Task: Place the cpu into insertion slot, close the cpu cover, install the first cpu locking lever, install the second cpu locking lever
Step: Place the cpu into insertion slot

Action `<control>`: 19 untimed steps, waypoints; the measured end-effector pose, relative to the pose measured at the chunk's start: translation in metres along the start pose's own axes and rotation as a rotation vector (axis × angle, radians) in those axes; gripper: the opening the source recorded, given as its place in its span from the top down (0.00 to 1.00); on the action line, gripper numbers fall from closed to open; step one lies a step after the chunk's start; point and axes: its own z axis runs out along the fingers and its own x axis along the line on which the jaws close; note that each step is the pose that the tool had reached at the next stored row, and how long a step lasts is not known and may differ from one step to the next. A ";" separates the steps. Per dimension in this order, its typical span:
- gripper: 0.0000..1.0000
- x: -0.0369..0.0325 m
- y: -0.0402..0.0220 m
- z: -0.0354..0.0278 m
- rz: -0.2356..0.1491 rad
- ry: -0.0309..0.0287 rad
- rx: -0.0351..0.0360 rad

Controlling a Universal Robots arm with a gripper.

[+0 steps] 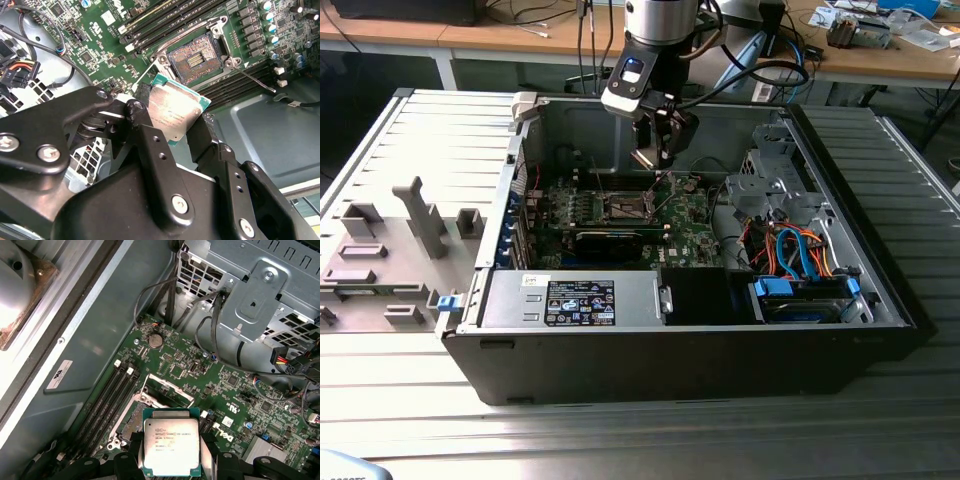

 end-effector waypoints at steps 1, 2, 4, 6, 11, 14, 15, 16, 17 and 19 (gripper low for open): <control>0.46 0.0000 0.0000 0.0000 0.000 0.0000 0.0000; 0.46 0.0000 0.0000 0.0000 0.001 0.0000 0.0000; 0.46 0.0000 0.0000 0.0000 0.001 0.0000 0.0000; 0.46 0.0000 0.0000 0.0001 0.002 -0.0002 0.0000; 0.46 0.0000 0.0000 0.0002 0.004 -0.0003 -0.0001; 0.46 0.0000 0.0000 0.0002 0.010 -0.0008 -0.0002; 0.46 0.0000 0.0000 0.0003 0.013 -0.0011 -0.0003; 0.46 0.0000 0.0000 0.0003 0.016 -0.0014 -0.0003; 0.46 0.0000 0.0000 0.0003 0.019 -0.0017 -0.0003; 0.46 0.0000 0.0000 0.0004 0.026 -0.0022 -0.0006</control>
